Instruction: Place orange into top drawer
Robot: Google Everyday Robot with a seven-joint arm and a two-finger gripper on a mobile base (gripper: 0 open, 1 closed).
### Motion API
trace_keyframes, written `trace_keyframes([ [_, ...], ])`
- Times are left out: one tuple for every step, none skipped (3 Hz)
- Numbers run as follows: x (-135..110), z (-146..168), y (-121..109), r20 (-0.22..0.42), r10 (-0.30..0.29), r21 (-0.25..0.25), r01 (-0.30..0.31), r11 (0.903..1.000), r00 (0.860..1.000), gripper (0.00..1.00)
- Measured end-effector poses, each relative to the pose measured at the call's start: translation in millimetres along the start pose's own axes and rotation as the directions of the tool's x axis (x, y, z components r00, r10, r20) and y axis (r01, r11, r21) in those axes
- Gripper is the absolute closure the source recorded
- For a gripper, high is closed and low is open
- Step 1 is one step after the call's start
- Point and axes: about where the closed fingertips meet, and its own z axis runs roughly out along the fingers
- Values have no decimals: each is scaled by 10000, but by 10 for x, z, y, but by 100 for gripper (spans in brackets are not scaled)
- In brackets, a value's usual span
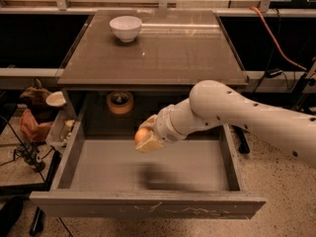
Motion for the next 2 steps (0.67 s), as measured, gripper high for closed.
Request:
trace_keyframes([
  [56,88,35,-86,4,64,-3,10000,10000,100],
  [304,388,142,-179,314,-10,-314,9995,9993,100],
])
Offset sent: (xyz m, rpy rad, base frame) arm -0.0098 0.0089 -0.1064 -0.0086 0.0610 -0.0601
